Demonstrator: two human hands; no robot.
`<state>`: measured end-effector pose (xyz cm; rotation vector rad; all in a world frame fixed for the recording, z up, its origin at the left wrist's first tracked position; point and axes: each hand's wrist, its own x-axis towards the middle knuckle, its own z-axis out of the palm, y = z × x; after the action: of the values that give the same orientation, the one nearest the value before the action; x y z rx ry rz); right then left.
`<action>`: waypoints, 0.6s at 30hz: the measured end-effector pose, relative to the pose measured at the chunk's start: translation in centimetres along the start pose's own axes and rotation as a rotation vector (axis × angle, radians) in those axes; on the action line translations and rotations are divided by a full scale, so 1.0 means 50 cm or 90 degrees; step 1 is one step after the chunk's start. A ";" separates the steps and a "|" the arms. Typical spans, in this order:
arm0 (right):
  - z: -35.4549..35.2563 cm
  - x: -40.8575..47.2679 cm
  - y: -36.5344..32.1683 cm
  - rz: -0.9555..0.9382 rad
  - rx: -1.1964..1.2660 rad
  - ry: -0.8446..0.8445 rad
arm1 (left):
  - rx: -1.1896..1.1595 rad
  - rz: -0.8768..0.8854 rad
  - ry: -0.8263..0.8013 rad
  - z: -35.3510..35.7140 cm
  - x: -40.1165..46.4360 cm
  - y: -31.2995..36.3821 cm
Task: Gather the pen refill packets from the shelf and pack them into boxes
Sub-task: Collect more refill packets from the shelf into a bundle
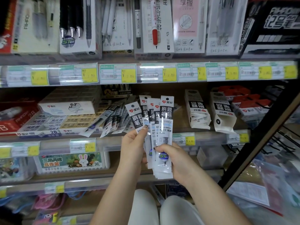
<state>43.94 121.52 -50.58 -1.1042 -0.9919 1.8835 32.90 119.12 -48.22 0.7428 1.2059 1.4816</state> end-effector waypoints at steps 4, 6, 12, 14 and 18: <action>-0.001 0.000 -0.001 0.007 0.006 0.003 | -0.002 0.010 0.022 0.005 -0.002 0.002; -0.002 0.001 -0.002 0.009 0.012 0.005 | -0.006 0.018 0.033 0.005 0.000 -0.001; -0.001 -0.003 -0.005 0.006 -0.020 0.009 | 0.002 0.015 0.027 0.006 0.005 -0.007; -0.001 -0.003 -0.004 0.009 -0.029 0.010 | 0.020 0.020 0.018 0.006 0.006 -0.006; -0.005 -0.003 0.000 0.010 -0.024 0.015 | 0.024 0.030 0.024 0.009 0.006 -0.006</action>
<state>44.20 121.45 -50.61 -1.1575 -1.0109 1.8672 33.32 119.49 -48.42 0.7768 1.2561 1.5207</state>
